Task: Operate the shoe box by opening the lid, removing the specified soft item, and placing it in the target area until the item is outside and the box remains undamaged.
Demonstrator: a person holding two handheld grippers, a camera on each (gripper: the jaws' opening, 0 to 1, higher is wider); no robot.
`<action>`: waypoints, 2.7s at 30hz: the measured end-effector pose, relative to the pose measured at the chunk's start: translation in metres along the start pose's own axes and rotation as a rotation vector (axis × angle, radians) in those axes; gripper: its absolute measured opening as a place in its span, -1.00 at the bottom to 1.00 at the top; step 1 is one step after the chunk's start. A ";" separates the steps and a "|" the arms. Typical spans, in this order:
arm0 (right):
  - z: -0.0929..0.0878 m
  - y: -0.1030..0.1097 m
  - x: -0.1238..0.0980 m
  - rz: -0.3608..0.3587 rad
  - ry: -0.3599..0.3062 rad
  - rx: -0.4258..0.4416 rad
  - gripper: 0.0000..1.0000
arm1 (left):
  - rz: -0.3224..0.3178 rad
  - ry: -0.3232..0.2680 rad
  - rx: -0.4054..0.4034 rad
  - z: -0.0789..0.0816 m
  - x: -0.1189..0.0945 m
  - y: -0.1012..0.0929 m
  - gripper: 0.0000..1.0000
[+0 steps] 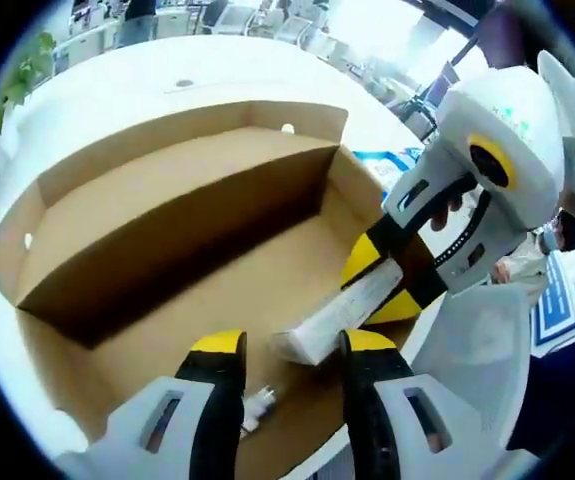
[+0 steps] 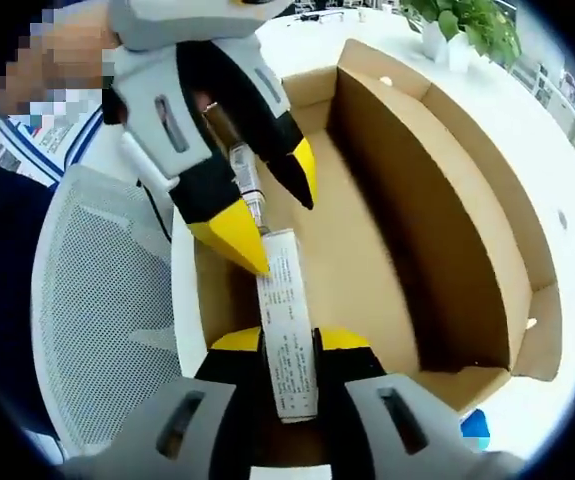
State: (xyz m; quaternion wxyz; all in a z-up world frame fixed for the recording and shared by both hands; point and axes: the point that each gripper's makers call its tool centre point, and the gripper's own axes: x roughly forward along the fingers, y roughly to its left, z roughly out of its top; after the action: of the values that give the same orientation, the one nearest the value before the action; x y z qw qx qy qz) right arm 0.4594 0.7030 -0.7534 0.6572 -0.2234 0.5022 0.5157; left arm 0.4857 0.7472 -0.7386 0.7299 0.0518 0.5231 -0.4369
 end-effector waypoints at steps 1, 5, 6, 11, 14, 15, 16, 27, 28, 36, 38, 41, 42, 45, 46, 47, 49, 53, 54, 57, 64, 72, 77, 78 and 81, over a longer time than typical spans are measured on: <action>0.001 -0.001 0.000 0.001 0.002 -0.013 -0.67 | -0.002 0.001 0.000 0.000 0.000 0.000 -0.27; 0.004 -0.007 -0.001 -0.008 0.011 -0.045 -0.67 | -0.021 0.008 0.018 -0.003 0.003 -0.002 -0.27; 0.004 -0.007 -0.001 -0.006 0.014 -0.049 -0.67 | -0.028 0.010 0.024 -0.004 0.004 -0.004 -0.27; 0.004 -0.009 0.000 0.002 0.023 -0.069 -0.66 | -0.046 0.033 0.038 -0.008 0.009 -0.008 -0.33; 0.004 -0.009 0.000 0.006 0.022 -0.062 -0.65 | -0.069 0.029 0.030 -0.007 0.010 -0.013 -0.36; 0.005 -0.008 0.001 0.007 0.019 -0.060 -0.65 | -0.070 0.027 0.030 -0.007 0.010 -0.013 -0.37; 0.005 -0.007 0.002 0.010 0.019 -0.057 -0.64 | -0.066 0.031 0.035 -0.008 0.011 -0.013 -0.37; 0.000 -0.006 0.014 0.016 0.032 -0.091 -0.66 | -0.081 0.019 0.021 -0.011 0.010 -0.017 -0.36; 0.000 -0.007 0.013 0.014 0.034 -0.106 -0.67 | -0.080 0.019 0.022 -0.011 0.009 -0.017 -0.37; -0.005 -0.010 0.008 -0.008 0.043 -0.140 -0.69 | -0.070 -0.007 0.026 -0.008 0.001 -0.017 -0.34; -0.005 -0.011 0.004 -0.012 0.040 -0.142 -0.69 | -0.073 -0.013 0.019 -0.011 -0.001 -0.015 -0.34; -0.002 -0.011 -0.003 -0.011 0.032 -0.154 -0.69 | -0.076 -0.028 0.024 -0.015 -0.004 -0.012 -0.33; 0.000 -0.010 -0.007 -0.010 0.023 -0.154 -0.69 | -0.078 -0.037 0.025 -0.016 -0.005 -0.011 -0.33; 0.005 -0.010 -0.015 -0.018 0.011 -0.164 -0.69 | -0.101 -0.083 0.037 -0.012 -0.012 -0.015 -0.31; 0.005 -0.010 -0.018 -0.018 0.010 -0.166 -0.69 | -0.106 -0.108 0.057 -0.008 -0.015 -0.017 -0.30; 0.007 -0.010 -0.021 -0.018 0.007 -0.168 -0.69 | -0.124 -0.144 0.100 -0.002 -0.019 -0.022 -0.29; 0.009 -0.010 -0.027 -0.018 0.001 -0.177 -0.69 | -0.137 -0.182 0.150 0.004 -0.027 -0.028 -0.28; 0.015 -0.008 -0.040 -0.015 -0.015 -0.197 -0.69 | -0.152 -0.269 0.291 0.011 -0.043 -0.040 -0.27; 0.016 -0.008 -0.042 -0.013 -0.022 -0.195 -0.69 | -0.158 -0.287 0.327 0.011 -0.046 -0.043 -0.26; 0.022 -0.004 -0.053 0.000 -0.059 -0.187 -0.69 | -0.167 -0.308 0.360 0.005 -0.051 -0.046 -0.26; 0.018 0.000 -0.079 -0.009 -0.082 -0.202 -0.69 | -0.148 -0.346 0.357 0.005 -0.055 -0.044 -0.27; 0.013 0.003 -0.111 -0.040 -0.089 -0.208 -0.69 | -0.169 -0.357 0.383 0.011 -0.054 -0.054 -0.27; 0.009 0.007 -0.124 -0.046 -0.093 -0.213 -0.69 | -0.175 -0.355 0.396 0.015 -0.055 -0.058 -0.27; 0.008 0.007 -0.126 -0.048 -0.090 -0.215 -0.69 | -0.174 -0.357 0.401 0.016 -0.055 -0.059 -0.27; 0.002 0.008 -0.136 -0.050 -0.081 -0.224 -0.69 | -0.177 -0.363 0.415 0.021 -0.056 -0.065 -0.27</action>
State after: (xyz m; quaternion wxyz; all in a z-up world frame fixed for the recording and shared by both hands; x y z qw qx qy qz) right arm 0.4583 0.6454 -0.6297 0.6605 -0.2866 0.4088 0.5608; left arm 0.4521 0.7293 -0.6589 0.7445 0.0753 0.2857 -0.5987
